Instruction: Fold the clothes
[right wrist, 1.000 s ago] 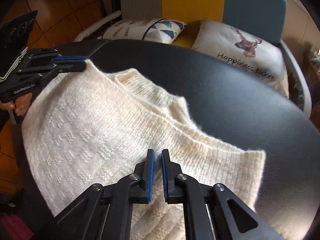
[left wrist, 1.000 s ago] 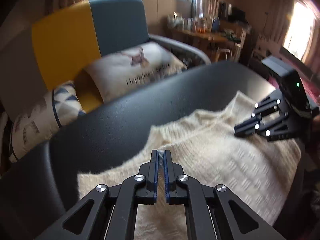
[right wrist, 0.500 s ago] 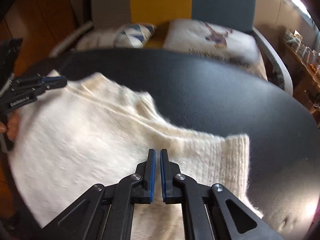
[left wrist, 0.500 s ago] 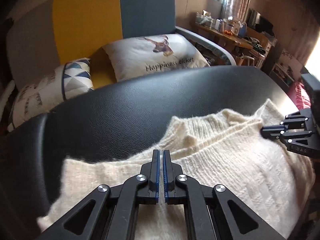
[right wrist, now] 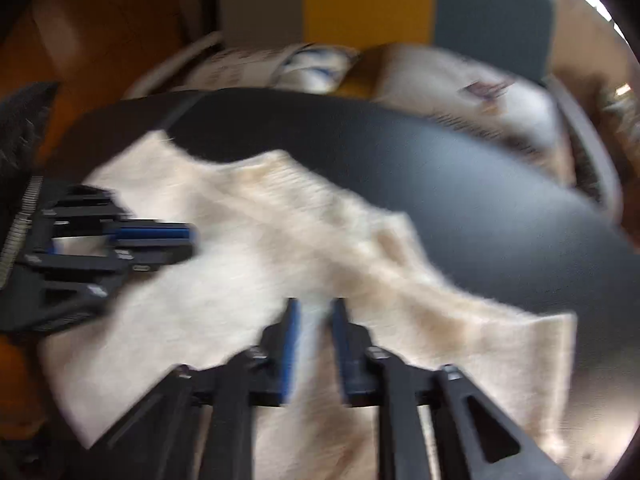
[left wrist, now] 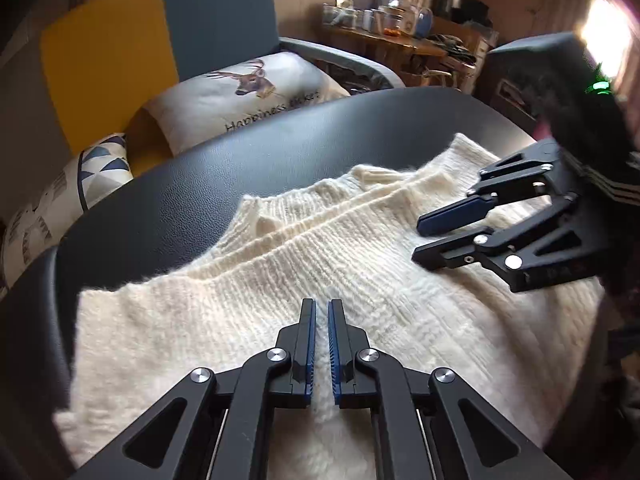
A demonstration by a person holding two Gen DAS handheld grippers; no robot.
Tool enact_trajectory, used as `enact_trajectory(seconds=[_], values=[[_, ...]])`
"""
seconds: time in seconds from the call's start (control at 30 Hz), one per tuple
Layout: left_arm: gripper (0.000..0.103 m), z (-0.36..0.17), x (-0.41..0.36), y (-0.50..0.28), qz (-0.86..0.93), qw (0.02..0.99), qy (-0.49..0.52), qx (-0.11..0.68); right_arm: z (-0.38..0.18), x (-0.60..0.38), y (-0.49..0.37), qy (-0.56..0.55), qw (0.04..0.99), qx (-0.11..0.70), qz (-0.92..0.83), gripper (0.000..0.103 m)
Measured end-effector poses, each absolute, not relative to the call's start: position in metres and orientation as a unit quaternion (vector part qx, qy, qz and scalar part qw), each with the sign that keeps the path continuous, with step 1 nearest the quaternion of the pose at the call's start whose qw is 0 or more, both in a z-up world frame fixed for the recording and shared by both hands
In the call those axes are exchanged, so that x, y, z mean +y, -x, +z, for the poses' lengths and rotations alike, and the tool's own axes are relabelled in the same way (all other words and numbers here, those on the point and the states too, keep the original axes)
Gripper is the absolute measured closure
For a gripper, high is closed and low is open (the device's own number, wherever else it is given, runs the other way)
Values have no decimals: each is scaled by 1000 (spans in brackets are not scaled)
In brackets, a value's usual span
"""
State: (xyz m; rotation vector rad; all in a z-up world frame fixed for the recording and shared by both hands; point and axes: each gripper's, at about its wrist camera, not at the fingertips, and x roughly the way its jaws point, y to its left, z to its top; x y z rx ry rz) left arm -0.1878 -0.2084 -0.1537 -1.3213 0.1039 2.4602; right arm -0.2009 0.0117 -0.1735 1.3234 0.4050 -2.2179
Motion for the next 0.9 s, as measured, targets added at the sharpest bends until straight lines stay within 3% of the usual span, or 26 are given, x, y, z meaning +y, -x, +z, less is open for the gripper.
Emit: enact_trajectory(seconds=[0.27,0.37,0.4,0.67,0.9], values=[[96,-161,-233,193,880,126,453,-74,-178,20,198,-475,268,115,-830,90],[96,-138,-258,176,887,122,434,-106,-165,24,193,-470,283,81,-832,82],[96,-131,-275,165,889,113,425,-124,-161,26,192,-468,288,69,-833,77],[87,-119,-398,48,883,53,407,-229,-130,-36,145,-467,402,42,-786,77],[87,-148,-404,-21,857,115,431,-257,-144,-94,129,-501,404,66,-762,77]])
